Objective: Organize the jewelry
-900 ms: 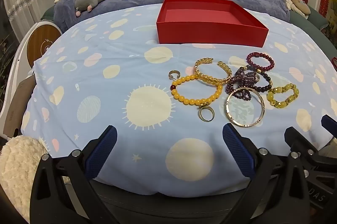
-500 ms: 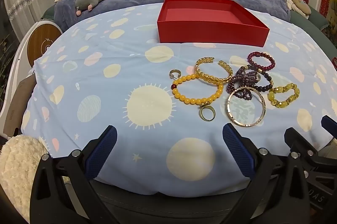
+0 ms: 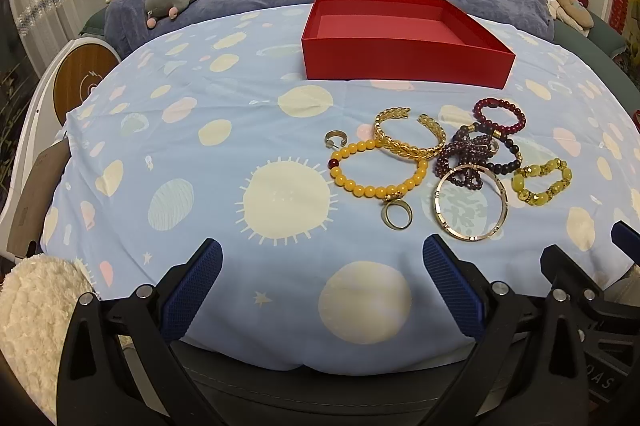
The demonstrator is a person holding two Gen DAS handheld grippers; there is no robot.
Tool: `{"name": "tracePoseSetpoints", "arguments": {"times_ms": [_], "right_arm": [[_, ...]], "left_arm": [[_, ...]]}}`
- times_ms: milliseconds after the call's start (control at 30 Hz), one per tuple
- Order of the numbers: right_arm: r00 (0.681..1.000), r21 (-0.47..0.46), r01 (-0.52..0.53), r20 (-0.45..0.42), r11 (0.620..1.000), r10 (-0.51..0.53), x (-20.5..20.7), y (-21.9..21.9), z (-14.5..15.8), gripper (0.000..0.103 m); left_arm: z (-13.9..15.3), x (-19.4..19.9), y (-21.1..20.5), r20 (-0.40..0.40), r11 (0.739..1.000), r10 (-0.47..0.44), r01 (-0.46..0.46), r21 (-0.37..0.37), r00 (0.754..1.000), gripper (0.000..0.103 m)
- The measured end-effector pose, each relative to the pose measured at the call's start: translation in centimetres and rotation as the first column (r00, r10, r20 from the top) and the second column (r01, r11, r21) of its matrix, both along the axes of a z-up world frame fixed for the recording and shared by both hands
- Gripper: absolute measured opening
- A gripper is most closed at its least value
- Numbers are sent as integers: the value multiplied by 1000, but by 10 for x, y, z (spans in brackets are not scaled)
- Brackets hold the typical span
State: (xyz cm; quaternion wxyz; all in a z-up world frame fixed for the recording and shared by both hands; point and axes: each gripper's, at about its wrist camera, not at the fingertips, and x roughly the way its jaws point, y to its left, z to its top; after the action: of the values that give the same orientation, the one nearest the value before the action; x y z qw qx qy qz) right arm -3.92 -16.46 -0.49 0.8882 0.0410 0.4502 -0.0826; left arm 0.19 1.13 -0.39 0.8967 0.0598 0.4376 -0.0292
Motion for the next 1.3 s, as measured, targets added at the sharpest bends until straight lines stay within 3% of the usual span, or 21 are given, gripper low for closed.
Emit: {"name": "tracePoseSetpoints", "arguments": {"times_ms": [1300], "right_arm": [[1000, -4, -1, -2, 1000, 1, 0, 1, 1, 96]], "left_arm": [[2, 0, -6, -2, 1000, 1, -1, 3, 1000, 96]]}}
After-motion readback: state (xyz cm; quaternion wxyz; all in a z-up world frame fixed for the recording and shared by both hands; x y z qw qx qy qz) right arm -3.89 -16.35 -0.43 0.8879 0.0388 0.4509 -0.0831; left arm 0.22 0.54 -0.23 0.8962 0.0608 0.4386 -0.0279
